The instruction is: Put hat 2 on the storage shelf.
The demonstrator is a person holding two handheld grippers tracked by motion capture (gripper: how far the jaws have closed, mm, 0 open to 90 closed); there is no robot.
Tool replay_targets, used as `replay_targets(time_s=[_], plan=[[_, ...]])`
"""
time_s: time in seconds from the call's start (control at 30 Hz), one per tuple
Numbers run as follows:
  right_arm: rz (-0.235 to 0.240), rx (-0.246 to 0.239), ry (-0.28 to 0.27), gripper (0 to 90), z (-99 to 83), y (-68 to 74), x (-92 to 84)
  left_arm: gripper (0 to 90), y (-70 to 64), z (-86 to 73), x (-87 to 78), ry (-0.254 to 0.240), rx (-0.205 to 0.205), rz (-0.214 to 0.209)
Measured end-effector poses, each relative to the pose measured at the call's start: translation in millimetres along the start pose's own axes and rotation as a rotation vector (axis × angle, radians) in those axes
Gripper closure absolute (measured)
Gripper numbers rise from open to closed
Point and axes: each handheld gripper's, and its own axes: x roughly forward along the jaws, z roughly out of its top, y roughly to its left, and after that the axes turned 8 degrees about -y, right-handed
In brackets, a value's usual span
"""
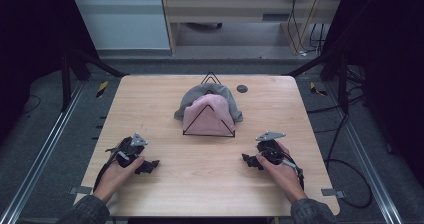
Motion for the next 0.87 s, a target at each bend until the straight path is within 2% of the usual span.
replay_targets(time_s=[0.03, 0.17, 0.2, 0.27, 0.3, 0.43, 0.5, 0.57, 0.7, 0.87], plan=[[0.005, 0.011, -0.005, 17.0, -0.2, -0.2, -0.2, 3.9, 0.6, -0.2, 0.2, 0.001, -0.001, -0.003], [-0.01, -0.003, -0.021, 15.9, -2.1, -0.2, 0.8, 1.8, 1.8, -2.6, 1.3, -0.013, -0.012, -0.008], [-0.01, 0.007, -0.024, 15.2, -2.5, -0.1, 0.8, 1.4, 1.2, -3.3, 1.4, -0.017, -0.016, -0.007], [-0.013, 0.008, -0.034, 14.3, -3.5, 0.7, 1.5, 0.0, 0.7, -5.2, 2.1, -0.035, -0.01, -0.006], [-0.018, 0.005, -0.041, 14.0, -4.3, 1.6, 1.9, 0.0, -0.4, -6.4, 2.3, -0.046, -0.02, -0.004], [-0.037, -0.039, -0.044, 11.2, -6.1, 5.0, 3.9, 0.0, -3.7, -9.3, 3.0, -0.08, -0.022, -0.005], [-0.045, -0.059, -0.05, 10.0, -7.7, 6.6, 4.7, 0.0, -5.0, -9.5, 3.4, -0.086, -0.012, -0.017], [-0.045, -0.06, -0.05, 10.0, -7.8, 6.7, 4.6, 0.0, -5.0, -9.7, 3.7, -0.089, 0.006, -0.033], [-0.041, -0.058, -0.046, 9.1, -8.9, 7.8, 3.2, 0.0, -4.6, -10.3, 3.9, -0.096, 0.01, -0.036], [-0.019, -0.081, -0.046, 9.1, -10.7, 9.5, 1.4, 0.0, -4.0, -9.6, 4.0, -0.092, 0.015, -0.042]])
